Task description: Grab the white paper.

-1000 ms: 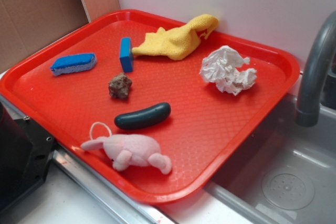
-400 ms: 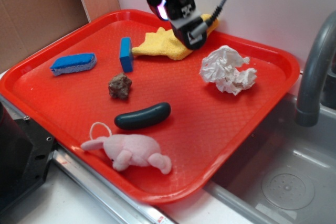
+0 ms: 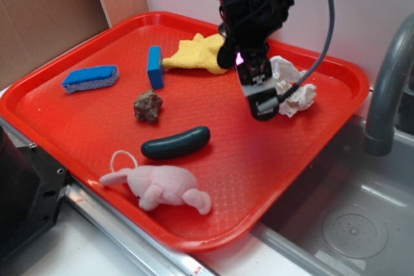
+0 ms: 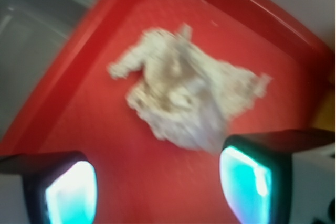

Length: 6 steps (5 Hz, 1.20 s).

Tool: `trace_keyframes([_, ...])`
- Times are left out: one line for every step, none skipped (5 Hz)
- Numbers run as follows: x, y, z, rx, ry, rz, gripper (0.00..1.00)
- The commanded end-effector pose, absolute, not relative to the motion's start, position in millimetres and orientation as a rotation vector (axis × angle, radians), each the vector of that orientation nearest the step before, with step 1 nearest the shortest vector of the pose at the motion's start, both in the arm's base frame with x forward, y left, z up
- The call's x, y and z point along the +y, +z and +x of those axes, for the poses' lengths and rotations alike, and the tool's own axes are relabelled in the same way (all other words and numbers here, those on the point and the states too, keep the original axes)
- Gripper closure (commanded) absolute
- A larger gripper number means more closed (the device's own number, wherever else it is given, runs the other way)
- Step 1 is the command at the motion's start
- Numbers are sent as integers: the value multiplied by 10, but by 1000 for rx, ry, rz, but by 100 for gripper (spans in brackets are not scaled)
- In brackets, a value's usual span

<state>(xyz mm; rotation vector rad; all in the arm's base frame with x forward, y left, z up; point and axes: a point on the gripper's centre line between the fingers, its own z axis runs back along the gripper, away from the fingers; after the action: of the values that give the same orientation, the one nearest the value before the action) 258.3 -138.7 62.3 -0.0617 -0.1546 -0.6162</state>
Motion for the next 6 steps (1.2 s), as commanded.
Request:
trace_keyframes([-1357, 822, 2969, -184, -618, -80, 0])
trace_keyframes([-1357, 822, 2969, -184, -618, -80, 0])
trace_keyframes([-1357, 822, 2969, -184, -618, -80, 0])
trace_keyframes([-1553, 644, 3025, -161, -712, -183, 0])
trace_keyframes([-1727, 505, 3001, -67, -749, -104, 0])
trace_keyframes([-1743, 433, 2831, -49, -708, -75, 100])
